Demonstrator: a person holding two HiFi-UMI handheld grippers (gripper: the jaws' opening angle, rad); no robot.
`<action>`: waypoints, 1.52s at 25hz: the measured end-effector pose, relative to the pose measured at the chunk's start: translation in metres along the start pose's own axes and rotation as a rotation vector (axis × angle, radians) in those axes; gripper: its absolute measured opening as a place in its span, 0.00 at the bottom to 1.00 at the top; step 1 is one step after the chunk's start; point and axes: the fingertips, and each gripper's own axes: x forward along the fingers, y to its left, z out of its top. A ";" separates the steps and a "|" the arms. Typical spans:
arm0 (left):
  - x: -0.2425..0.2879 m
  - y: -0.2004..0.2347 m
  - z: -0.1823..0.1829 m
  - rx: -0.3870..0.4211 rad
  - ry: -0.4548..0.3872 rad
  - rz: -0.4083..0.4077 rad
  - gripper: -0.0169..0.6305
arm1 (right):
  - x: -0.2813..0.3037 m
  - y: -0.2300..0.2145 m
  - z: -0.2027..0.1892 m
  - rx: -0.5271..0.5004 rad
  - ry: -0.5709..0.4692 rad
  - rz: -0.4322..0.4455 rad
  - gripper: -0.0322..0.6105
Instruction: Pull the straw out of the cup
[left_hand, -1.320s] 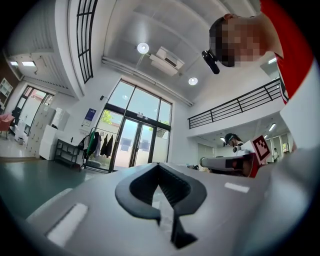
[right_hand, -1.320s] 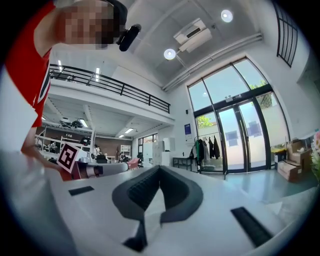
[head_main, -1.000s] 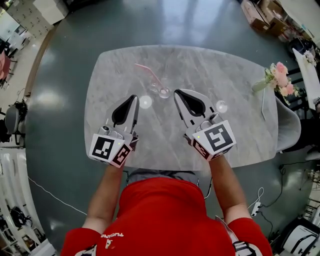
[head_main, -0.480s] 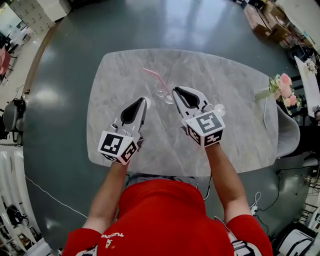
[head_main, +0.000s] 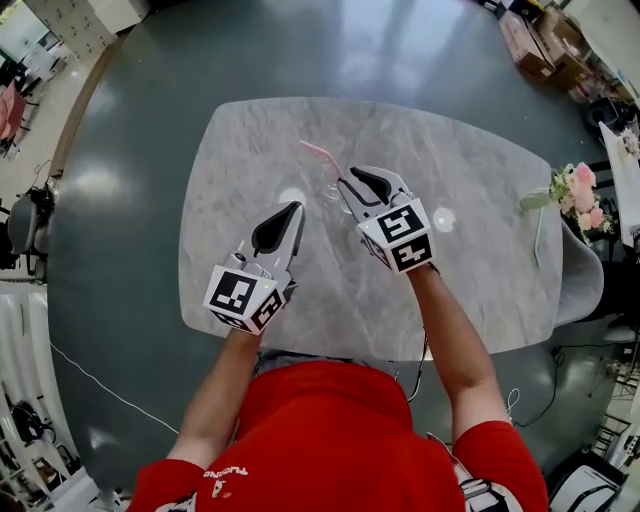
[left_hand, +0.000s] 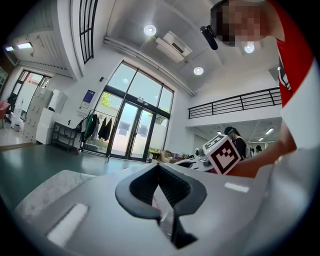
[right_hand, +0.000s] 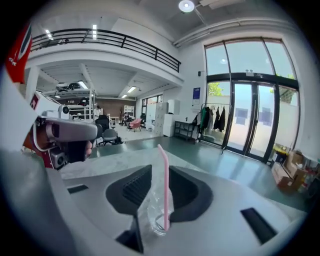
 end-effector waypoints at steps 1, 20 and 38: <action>0.000 0.001 -0.001 -0.002 0.002 0.000 0.03 | 0.005 0.000 -0.003 -0.006 0.019 0.006 0.20; 0.000 0.012 -0.010 -0.018 0.019 0.002 0.03 | 0.057 -0.008 -0.035 -0.089 0.209 -0.014 0.14; -0.004 0.008 0.000 -0.008 0.010 -0.014 0.03 | 0.021 -0.023 0.008 0.008 0.057 -0.087 0.09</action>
